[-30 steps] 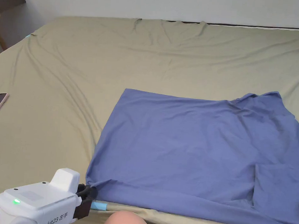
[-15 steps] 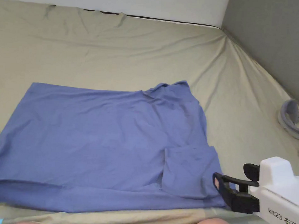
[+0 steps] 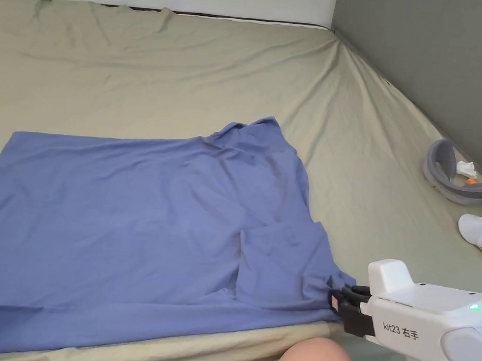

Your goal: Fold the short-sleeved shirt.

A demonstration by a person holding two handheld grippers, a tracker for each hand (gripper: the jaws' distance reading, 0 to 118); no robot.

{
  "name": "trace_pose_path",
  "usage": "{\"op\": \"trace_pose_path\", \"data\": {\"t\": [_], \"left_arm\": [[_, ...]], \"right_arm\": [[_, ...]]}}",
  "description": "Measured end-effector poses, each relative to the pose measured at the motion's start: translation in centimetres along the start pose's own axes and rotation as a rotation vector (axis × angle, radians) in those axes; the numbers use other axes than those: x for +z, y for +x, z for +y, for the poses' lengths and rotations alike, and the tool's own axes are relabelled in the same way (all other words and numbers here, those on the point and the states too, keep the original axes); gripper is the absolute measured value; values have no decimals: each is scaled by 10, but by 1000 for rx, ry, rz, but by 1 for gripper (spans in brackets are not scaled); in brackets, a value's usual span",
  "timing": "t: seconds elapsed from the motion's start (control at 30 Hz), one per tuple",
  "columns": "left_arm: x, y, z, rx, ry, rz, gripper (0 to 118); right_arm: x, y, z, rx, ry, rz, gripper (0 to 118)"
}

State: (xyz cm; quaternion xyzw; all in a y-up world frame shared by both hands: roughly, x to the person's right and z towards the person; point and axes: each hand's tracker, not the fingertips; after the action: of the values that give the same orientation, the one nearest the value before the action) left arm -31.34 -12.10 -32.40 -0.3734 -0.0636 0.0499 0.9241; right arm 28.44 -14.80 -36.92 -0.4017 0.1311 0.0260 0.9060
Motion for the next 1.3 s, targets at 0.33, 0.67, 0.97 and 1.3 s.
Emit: {"op": "trace_pose_path", "data": {"t": [0.33,0.67,0.97,1.3], "left_arm": [[17,-28,75,130,41,-88,2],[-94,-66,165,213,-119,-46,2],[-183,-91,154,233,-289,22,4],[-60,-73,144,72,88,275,99]], "right_arm": [[42,-2,82,43,157,-11,6],[-66,44,175,-46,-1,-103,6],[-131,38,168,20,-121,-176,15],[0,29,161,-82,308,-351,94]]}}
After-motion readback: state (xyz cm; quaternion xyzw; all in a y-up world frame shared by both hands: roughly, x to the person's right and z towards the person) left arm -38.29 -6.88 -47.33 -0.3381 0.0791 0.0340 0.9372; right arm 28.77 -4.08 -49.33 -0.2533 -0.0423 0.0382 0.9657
